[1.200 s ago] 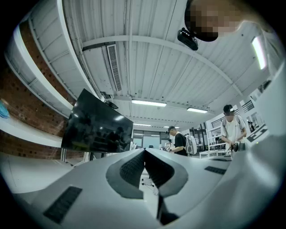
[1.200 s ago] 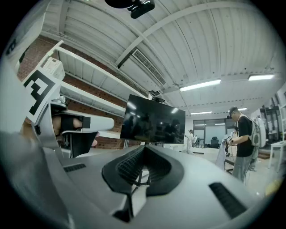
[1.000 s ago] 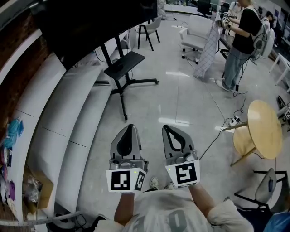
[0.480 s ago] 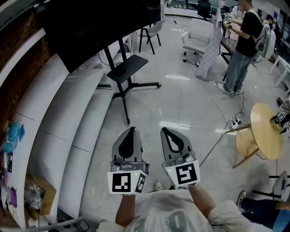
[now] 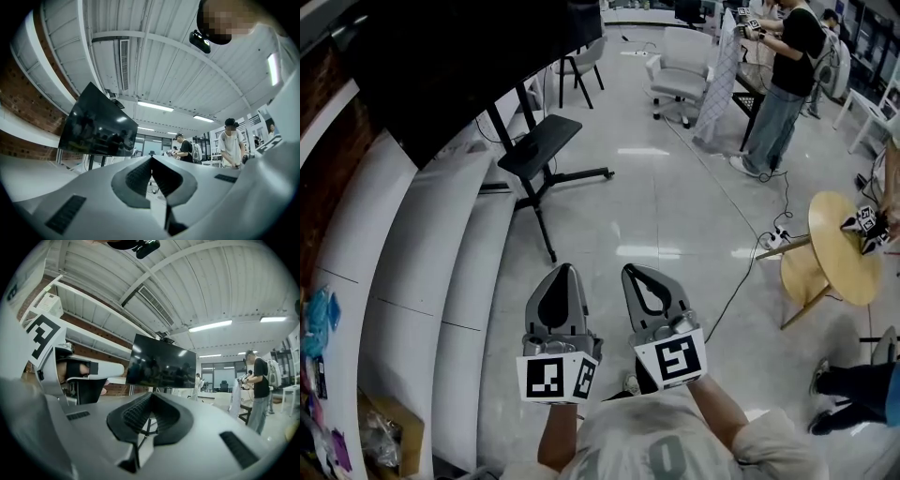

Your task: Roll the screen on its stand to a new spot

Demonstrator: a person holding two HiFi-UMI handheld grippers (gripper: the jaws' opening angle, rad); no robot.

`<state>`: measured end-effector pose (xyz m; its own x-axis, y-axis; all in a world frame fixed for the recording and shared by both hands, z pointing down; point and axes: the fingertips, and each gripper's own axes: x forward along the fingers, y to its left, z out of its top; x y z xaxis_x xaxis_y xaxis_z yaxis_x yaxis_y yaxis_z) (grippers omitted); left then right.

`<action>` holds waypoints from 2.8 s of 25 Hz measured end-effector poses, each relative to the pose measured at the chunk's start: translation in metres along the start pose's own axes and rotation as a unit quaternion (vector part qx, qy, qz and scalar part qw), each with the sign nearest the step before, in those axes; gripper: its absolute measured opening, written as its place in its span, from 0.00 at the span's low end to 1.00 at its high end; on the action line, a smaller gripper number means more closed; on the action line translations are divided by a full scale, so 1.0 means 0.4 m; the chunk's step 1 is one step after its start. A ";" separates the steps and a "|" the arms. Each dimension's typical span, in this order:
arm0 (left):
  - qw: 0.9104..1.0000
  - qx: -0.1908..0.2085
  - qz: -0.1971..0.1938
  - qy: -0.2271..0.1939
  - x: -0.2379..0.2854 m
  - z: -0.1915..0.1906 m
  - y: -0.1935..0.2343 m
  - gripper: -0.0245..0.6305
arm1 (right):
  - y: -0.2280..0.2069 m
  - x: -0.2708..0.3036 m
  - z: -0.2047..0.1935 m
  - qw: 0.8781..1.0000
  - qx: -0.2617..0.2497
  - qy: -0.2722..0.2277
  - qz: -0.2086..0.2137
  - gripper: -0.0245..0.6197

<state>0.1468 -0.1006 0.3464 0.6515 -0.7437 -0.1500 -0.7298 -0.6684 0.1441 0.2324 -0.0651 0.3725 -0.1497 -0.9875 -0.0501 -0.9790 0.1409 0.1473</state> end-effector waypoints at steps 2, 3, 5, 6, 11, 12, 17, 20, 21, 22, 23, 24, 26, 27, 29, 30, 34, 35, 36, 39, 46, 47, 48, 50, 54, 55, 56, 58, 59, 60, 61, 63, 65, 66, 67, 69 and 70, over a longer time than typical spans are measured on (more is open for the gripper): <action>1.000 -0.003 -0.006 0.003 0.012 -0.011 -0.003 0.06 | -0.008 0.005 -0.007 1.000 0.001 -0.001 -0.001 0.07; 1.000 -0.004 -0.007 0.004 0.018 -0.016 -0.005 0.06 | -0.015 0.007 -0.010 1.000 0.003 -0.002 -0.002 0.07; 1.000 -0.006 -0.004 0.005 0.041 -0.025 0.001 0.06 | -0.032 0.026 -0.015 1.000 0.008 -0.006 0.000 0.07; 1.000 -0.007 -0.003 0.005 0.060 -0.030 0.013 0.06 | -0.041 0.049 -0.020 1.000 0.011 -0.008 0.002 0.07; 1.000 0.001 0.007 0.001 0.198 -0.058 0.105 0.06 | -0.099 0.221 -0.055 1.000 0.007 -0.016 0.015 0.07; 1.000 0.004 0.009 0.001 0.233 -0.061 0.122 0.06 | -0.117 0.260 -0.058 1.000 0.006 -0.020 0.018 0.07; 1.000 0.012 0.024 -0.004 0.445 -0.051 0.231 0.06 | -0.232 0.488 -0.062 0.999 0.003 -0.024 0.030 0.07; 0.999 0.013 0.032 -0.013 0.595 -0.039 0.306 0.06 | -0.303 0.643 -0.059 0.999 -0.005 -0.027 0.038 0.07; 0.999 0.014 0.033 -0.016 0.646 -0.036 0.327 0.06 | -0.328 0.694 -0.059 0.999 -0.006 -0.030 0.040 0.07; 0.999 0.016 0.035 -0.020 0.695 -0.034 0.347 0.06 | -0.352 0.743 -0.057 0.999 -0.007 -0.034 0.042 0.07; 0.999 0.017 0.037 -0.023 0.741 -0.030 0.367 0.06 | -0.373 0.791 -0.053 0.998 -0.008 -0.038 0.046 0.07; 0.999 0.018 0.039 -0.027 0.784 -0.026 0.386 0.06 | -0.392 0.836 -0.048 0.998 -0.010 -0.043 0.050 0.07; 0.998 0.017 0.043 -0.033 0.858 -0.017 0.425 0.06 | -0.422 0.917 -0.035 0.997 -0.013 -0.052 0.057 0.07; 0.998 0.018 0.045 -0.035 0.889 -0.014 0.442 0.06 | -0.434 0.952 -0.029 0.997 -0.012 -0.056 0.060 0.07; 0.998 0.020 0.049 -0.038 0.938 -0.013 0.473 0.06 | -0.450 1.013 -0.027 0.996 -0.008 -0.062 0.066 0.07; 0.998 0.020 0.049 -0.038 0.959 -0.015 0.486 0.06 | -0.453 1.040 -0.027 0.996 -0.008 -0.063 0.070 0.07; 0.998 0.023 0.048 -0.034 1.022 -0.017 0.528 0.06 | -0.447 1.133 -0.016 0.994 -0.003 -0.074 0.084 0.07; 0.998 0.026 0.047 -0.033 1.034 -0.014 0.538 0.06 | -0.442 1.154 -0.010 0.993 0.003 -0.076 0.086 0.07; 0.998 0.027 0.047 -0.032 1.044 -0.010 0.547 0.06 | -0.438 1.172 -0.003 0.993 0.010 -0.079 0.086 0.07; 0.998 0.022 0.044 -0.032 1.063 -0.003 0.575 0.06 | -0.426 1.211 0.011 0.993 0.020 -0.084 0.084 0.07; 0.998 0.019 0.040 -0.038 1.049 0.031 0.683 0.06 | -0.364 1.283 0.025 0.993 0.024 -0.091 0.076 0.07; 0.998 0.020 0.043 -0.040 1.042 0.037 0.702 0.06 | -0.356 1.292 0.025 0.992 0.025 -0.093 0.076 0.07; 0.998 0.020 0.047 -0.041 1.034 0.041 0.721 0.06 | -0.345 1.299 0.025 0.992 0.026 -0.094 0.078 0.07; 0.998 0.018 0.052 -0.042 1.020 0.049 0.755 0.07 | -0.315 1.314 0.024 0.991 0.029 -0.096 0.089 0.07; 0.998 0.011 0.056 -0.041 0.994 0.069 0.819 0.25 | -0.233 1.356 0.037 0.986 0.039 -0.100 0.126 0.07; 0.997 0.013 0.062 -0.042 0.985 0.078 0.838 0.27 | -0.211 1.368 0.041 0.985 0.043 -0.099 0.138 0.07; 0.996 0.016 0.070 -0.044 0.974 0.087 0.859 0.29 | -0.189 1.381 0.043 0.983 0.048 -0.097 0.149 0.07; 0.995 0.022 0.086 -0.051 0.949 0.108 0.907 0.34 | -0.147 1.408 0.041 0.979 0.061 -0.092 0.169 0.07; 0.994 0.024 0.094 -0.056 0.935 0.121 0.935 0.36 | -0.125 1.421 0.043 0.977 0.067 -0.091 0.180 0.07; 0.992 0.024 0.103 -0.061 0.919 0.135 0.967 0.38 | -0.103 1.435 0.047 0.975 0.073 -0.091 0.191 0.07; 0.991 0.024 0.114 -0.066 0.902 0.150 1.002 0.39 | -0.078 1.448 0.055 0.972 0.078 -0.092 0.203 0.08; 0.987 0.025 0.139 -0.077 0.862 0.182 1.082 0.40 | -0.024 1.473 0.074 0.965 0.086 -0.097 0.227 0.16; 0.982 0.024 0.166 -0.088 0.822 0.214 1.169 0.40 | 0.031 1.498 0.090 0.959 0.087 -0.099 0.251 0.27; 0.979 0.026 0.180 -0.090 0.804 0.228 1.214 0.42 | 0.057 1.510 0.097 0.956 0.085 -0.099 0.261 0.28; 0.976 0.029 0.195 -0.090 0.785 0.239 1.258 0.44 | 0.082 1.522 0.103 0.954 0.083 -0.100 0.269 0.28; 0.970 0.039 0.223 -0.086 0.745 0.258 1.345 0.47 | 0.134 1.543 0.112 0.950 0.083 -0.103 0.282 0.28; 0.967 0.044 0.236 -0.084 0.723 0.267 1.386 0.47 | 0.161 1.553 0.115 0.948 0.084 -0.103 0.289 0.28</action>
<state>-0.0913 -0.6845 0.2785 0.2042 -0.9476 -0.2456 -0.9574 -0.2457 0.1520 0.0701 -0.6661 0.3055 -0.6741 -0.7099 -0.2039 -0.7314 0.6801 0.0501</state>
